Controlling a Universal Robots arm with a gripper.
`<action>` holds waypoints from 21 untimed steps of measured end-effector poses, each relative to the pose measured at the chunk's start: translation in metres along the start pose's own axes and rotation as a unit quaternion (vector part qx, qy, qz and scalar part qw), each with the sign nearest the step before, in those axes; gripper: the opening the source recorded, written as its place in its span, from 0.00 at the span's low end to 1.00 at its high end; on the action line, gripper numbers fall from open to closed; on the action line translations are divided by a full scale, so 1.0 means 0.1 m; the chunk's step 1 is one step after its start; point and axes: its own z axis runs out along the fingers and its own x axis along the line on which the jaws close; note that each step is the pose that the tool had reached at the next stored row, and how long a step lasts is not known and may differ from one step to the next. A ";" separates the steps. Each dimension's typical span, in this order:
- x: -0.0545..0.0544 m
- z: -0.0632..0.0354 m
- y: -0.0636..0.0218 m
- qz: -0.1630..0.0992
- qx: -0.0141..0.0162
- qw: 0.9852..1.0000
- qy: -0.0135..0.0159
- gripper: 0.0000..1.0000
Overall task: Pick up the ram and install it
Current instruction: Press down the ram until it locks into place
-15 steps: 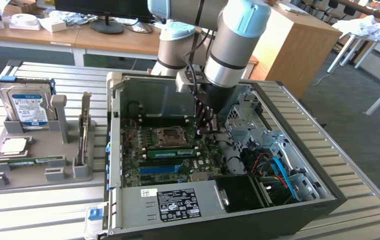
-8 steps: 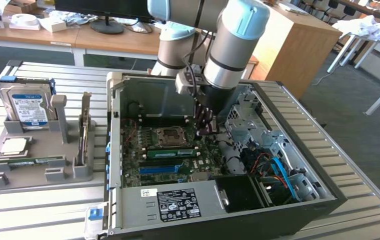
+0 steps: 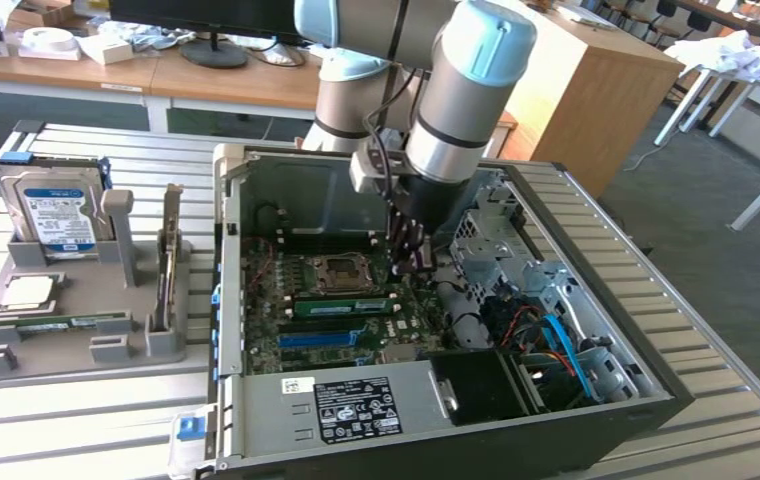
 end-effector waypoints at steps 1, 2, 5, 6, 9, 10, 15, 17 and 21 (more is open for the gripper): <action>0.00 0.000 0.000 0.000 0.000 1.000 0.000 0.10; 0.00 0.000 0.000 0.000 0.000 1.000 0.000 0.10; 0.00 0.001 0.000 0.000 0.000 1.000 0.000 0.10; 0.01 0.002 0.000 0.000 0.000 1.000 0.000 0.10; 0.03 0.001 0.001 0.000 0.000 1.000 0.000 0.10; 0.03 0.001 0.001 0.000 0.000 1.000 0.000 0.10; 0.03 0.000 -0.011 0.000 0.000 1.000 0.000 0.10; 0.03 0.000 -0.043 0.000 0.000 1.000 0.000 0.10; 0.04 -0.001 -0.090 0.000 0.000 1.000 0.000 0.10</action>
